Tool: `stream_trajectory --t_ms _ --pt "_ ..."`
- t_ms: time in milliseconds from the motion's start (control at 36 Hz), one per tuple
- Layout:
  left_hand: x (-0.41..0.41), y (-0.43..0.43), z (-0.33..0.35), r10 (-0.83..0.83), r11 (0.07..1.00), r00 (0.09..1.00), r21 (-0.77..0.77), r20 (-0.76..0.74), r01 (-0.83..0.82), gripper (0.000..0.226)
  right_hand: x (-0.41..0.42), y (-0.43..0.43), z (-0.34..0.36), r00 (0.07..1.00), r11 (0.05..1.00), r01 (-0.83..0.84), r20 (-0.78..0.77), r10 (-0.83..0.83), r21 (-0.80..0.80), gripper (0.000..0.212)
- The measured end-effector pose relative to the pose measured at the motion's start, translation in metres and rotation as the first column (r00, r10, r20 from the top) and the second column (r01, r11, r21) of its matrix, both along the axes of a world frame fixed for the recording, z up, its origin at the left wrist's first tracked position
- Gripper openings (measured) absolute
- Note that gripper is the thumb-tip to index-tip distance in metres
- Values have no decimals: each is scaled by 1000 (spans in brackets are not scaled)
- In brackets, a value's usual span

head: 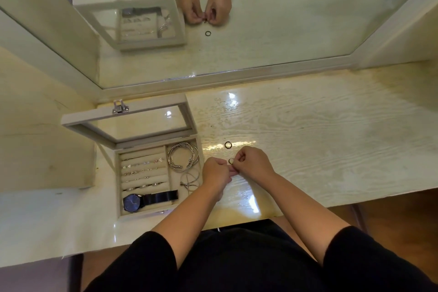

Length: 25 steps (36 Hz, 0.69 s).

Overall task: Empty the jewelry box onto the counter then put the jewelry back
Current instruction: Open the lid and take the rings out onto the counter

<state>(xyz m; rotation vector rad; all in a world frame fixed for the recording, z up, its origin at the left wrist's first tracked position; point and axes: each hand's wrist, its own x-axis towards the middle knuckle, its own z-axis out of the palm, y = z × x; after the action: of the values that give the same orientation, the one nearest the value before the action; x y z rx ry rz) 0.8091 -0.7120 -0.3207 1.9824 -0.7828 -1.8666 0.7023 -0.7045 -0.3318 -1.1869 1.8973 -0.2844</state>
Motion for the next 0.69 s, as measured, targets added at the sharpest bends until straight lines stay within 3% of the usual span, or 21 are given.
stream_trajectory --t_ms 417,694 --pt "-5 -1 -3 -107 983 982 -132 156 128 20 -7 -14 -6 990 994 -104 -99 101 -22 11" --pt "1 1 -4 -200 948 953 -202 228 247 20 -8 -12 -7 998 998 -62 -34 62 -23 10"
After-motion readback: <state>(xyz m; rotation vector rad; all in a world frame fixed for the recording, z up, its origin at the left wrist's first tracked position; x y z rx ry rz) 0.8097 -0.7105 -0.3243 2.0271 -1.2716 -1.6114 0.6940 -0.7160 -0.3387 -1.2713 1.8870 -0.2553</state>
